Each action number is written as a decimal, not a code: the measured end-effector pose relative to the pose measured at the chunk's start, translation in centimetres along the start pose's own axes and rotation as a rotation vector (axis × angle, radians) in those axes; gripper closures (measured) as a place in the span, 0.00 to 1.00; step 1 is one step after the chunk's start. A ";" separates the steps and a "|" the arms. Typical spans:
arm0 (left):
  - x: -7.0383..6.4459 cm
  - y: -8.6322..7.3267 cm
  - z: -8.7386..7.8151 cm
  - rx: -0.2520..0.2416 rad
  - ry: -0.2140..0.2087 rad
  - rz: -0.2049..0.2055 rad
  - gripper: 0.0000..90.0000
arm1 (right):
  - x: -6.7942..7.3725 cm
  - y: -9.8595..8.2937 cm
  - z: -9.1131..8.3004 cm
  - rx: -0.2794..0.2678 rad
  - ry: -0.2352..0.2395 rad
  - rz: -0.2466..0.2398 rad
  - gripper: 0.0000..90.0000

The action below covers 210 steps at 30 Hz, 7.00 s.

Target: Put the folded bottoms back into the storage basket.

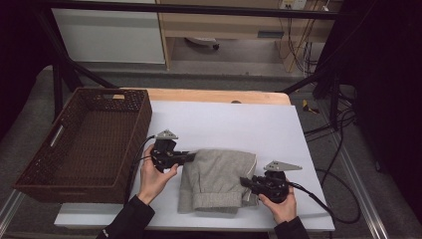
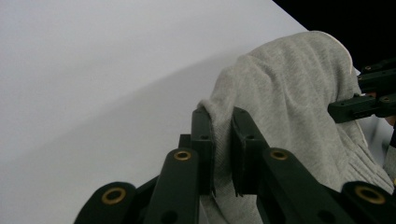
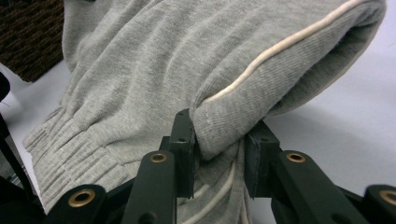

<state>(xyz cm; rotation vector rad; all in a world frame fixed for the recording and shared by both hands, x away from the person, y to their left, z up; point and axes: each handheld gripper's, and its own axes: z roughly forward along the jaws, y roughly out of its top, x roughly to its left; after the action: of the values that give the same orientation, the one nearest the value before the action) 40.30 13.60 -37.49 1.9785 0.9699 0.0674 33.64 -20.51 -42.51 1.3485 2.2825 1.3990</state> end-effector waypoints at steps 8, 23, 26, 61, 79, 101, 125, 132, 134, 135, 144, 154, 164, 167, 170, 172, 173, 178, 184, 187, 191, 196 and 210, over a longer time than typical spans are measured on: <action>-0.3 0.2 -0.5 -0.005 0.003 0.011 0.90 | 0.2 0.2 -0.2 -0.014 -0.003 -0.004 0.77; -1.1 0.7 -1.7 -0.031 -0.007 0.018 0.90 | 0.7 0.8 -0.6 -0.044 -0.002 -0.018 0.78; -1.3 0.8 -1.8 -0.031 -0.007 0.019 0.90 | 0.8 0.9 -0.7 -0.047 -0.002 -0.016 0.78; -1.3 2.4 -5.4 -0.062 0.004 0.024 0.90 | 3.0 3.8 -0.8 -0.101 0.009 -0.056 0.78; -0.8 3.1 -7.5 -0.077 0.029 0.029 0.90 | 4.3 5.2 -0.2 -0.128 0.023 -0.074 0.78; -0.3 4.6 -10.1 -0.081 0.038 0.043 0.90 | 5.8 7.1 0.0 -0.175 0.037 -0.105 0.78; 0.2 6.0 -13.5 -0.092 0.066 0.054 0.90 | 7.9 9.4 0.8 -0.215 0.057 -0.136 0.78; 0.5 6.3 -14.2 -0.092 0.066 0.055 0.90 | 8.2 10.0 0.9 -0.223 0.062 -0.140 0.78; 0.6 6.4 -14.4 -0.094 0.068 0.051 0.90 | 8.4 10.2 1.0 -0.224 0.064 -0.143 0.78; 0.7 6.4 -14.6 -0.094 0.069 0.052 0.90 | 8.5 10.3 1.0 -0.225 0.064 -0.144 0.78; 1.1 6.8 -15.8 -0.104 0.076 0.044 0.90 | 9.2 11.3 1.4 -0.236 0.073 -0.155 0.78; 1.8 7.0 -17.0 -0.112 0.088 0.033 0.90 | 10.0 12.3 2.0 -0.243 0.084 -0.165 0.78; 1.9 7.6 -18.2 -0.108 0.109 0.038 0.90 | 10.7 13.2 2.3 -0.255 0.098 -0.170 0.78; 1.9 7.8 -18.6 -0.109 0.114 0.040 0.90 | 10.9 13.5 2.5 -0.261 0.101 -0.169 0.78; 2.0 7.9 -19.0 -0.111 0.121 0.041 0.90 | 11.2 13.7 2.5 -0.265 0.101 -0.172 0.78; 2.1 8.0 -19.2 -0.116 0.125 0.043 0.90 | 11.4 13.9 2.6 -0.267 0.101 -0.175 0.78; 2.1 8.0 -19.3 -0.114 0.126 0.042 0.90 | 11.5 14.0 2.6 -0.268 0.102 -0.179 0.78; 2.2 8.1 -20.1 -0.119 0.136 0.047 0.90 | 12.0 14.5 2.8 -0.275 0.107 -0.180 0.78; 2.5 8.3 -20.8 -0.124 0.148 0.048 0.90 | 12.5 14.9 3.2 -0.279 0.115 -0.181 0.78; 2.6 8.3 -21.2 -0.128 0.151 0.045 0.90 | 12.7 15.1 3.3 -0.282 0.119 -0.182 0.78; 2.9 8.4 -21.6 -0.131 0.159 0.042 0.90 | 13.1 15.4 3.6 -0.286 0.122 -0.183 0.78; 3.2 8.5 -22.1 -0.136 0.172 0.041 0.90 | 13.5 15.7 4.0 -0.295 0.124 -0.183 0.78; 4.3 8.4 -23.5 -0.145 0.200 0.047 0.90 | 14.6 16.5 5.2 -0.305 0.135 -0.185 0.78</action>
<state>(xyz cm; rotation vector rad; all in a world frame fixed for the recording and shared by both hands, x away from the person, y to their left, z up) 38.97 30.53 -18.71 1.8861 1.0152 0.3583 37.93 -3.57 -28.15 0.9551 2.0951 1.7299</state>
